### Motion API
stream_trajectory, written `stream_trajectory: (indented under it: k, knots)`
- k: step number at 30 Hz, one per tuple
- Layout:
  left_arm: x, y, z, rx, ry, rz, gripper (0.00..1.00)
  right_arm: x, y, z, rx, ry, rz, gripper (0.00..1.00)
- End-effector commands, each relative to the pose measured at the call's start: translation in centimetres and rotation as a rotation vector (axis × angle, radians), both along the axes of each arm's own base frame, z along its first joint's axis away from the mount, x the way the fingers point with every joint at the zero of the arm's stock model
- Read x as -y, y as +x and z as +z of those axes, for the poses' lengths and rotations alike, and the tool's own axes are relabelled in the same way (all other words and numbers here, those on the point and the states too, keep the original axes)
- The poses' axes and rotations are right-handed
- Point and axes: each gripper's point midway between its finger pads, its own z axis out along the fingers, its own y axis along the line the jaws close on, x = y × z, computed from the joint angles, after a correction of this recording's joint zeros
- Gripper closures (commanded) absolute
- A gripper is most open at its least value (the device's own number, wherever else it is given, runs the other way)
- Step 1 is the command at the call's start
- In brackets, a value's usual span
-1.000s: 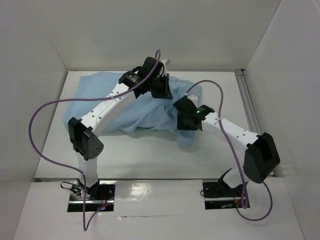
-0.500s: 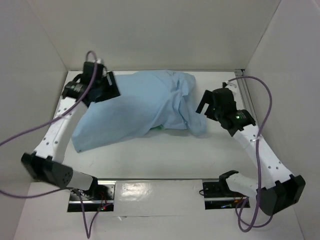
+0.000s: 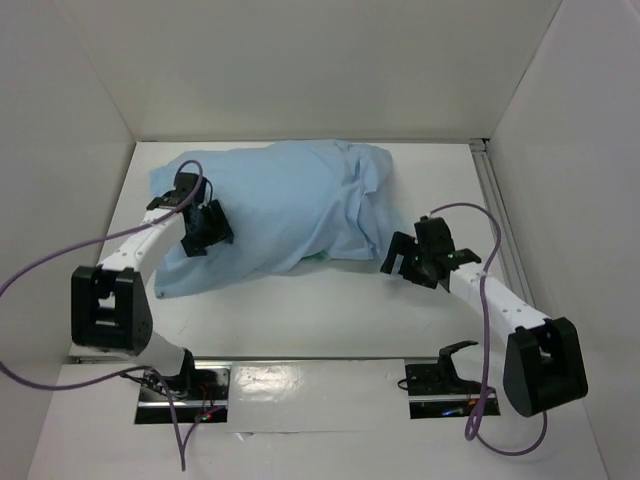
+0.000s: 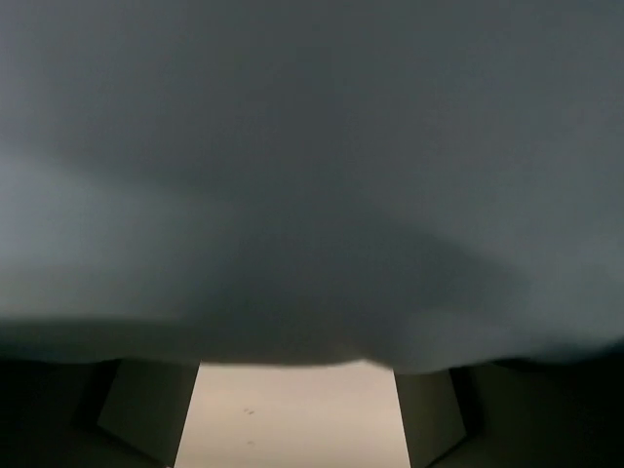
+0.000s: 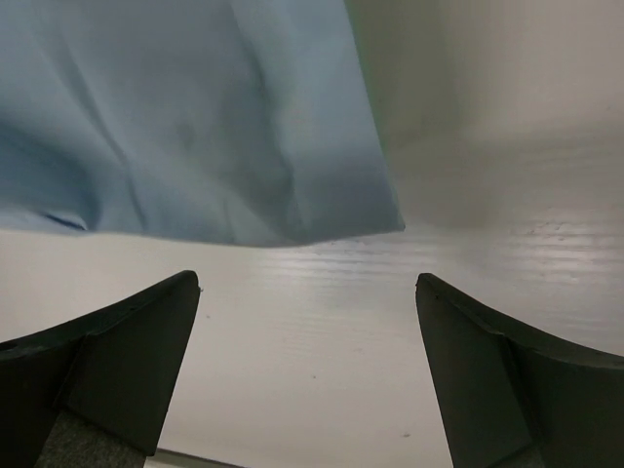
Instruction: Put the pillow into the pillowcase
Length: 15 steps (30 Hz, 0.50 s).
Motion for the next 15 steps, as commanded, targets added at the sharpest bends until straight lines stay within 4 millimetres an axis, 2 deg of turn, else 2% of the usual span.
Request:
stream_trajectory:
  k: [1,2,3,4,5,6,7,8,9,10,11,12,13,14,15]
  knots:
    - [5.3,7.3,3.6,0.2,-0.149,-0.144,0.18,-1.2,0.6,0.7,0.146,0.067,0.007,0.01]
    - [6.0,7.9,2.1,0.153,-0.15,-0.171,0.18,-1.1,0.3,0.3,0.148,0.052,-0.007,0.01]
    - [7.3,8.4,2.3,0.159,-0.148,-0.211,0.18,-0.3,0.5,0.0,0.164,0.018,-0.038,0.01]
    - [8.1,9.8,3.5,0.194,-0.151,-0.227,0.18,-0.2,0.8,0.2,0.18,0.01,-0.053,0.01]
    - [9.0,10.2,3.0,0.188,-0.124,-0.274,0.18,0.2,0.5,-0.4,0.18,0.0,-0.072,0.01]
    - [9.3,10.8,3.2,0.199,-0.107,-0.296,0.18,0.1,0.8,0.0,0.212,0.011,-0.073,0.01]
    - [9.2,12.1,4.4,0.239,-0.083,-0.301,0.18,0.2,1.5,0.3,0.248,0.012,-0.085,0.01]
    - [8.7,12.6,4.6,0.241,-0.051,-0.297,0.18,0.0,1.6,0.6,0.272,0.015,-0.08,0.01]
    - [8.3,12.3,4.1,0.196,-0.028,-0.312,0.18,-0.1,1.8,0.8,0.286,0.012,-0.071,0.01]
    - [8.2,12.9,5.7,0.222,-0.011,-0.311,0.18,0.4,2.0,1.0,0.289,-0.008,-0.089,0.01]
    - [6.6,13.1,5.8,0.214,0.023,-0.272,0.18,0.7,2.4,1.6,0.302,-0.047,-0.086,0.01]
    - [5.9,12.8,6.7,0.224,0.033,-0.256,0.16,1.1,2.6,1.7,0.296,-0.077,-0.094,0.01]
    - [5.1,12.0,8.0,0.243,0.033,-0.24,0.14,1.8,2.3,1.5,0.271,-0.113,-0.113,0.01]
    - [4.1,11.3,8.4,0.243,0.036,-0.222,0.14,2.2,2.7,2.4,0.284,-0.129,-0.131,0.01]
    - [2.2,11.0,8.8,0.249,0.021,-0.144,0.11,2.6,2.7,2.5,0.283,-0.151,-0.137,0.01]
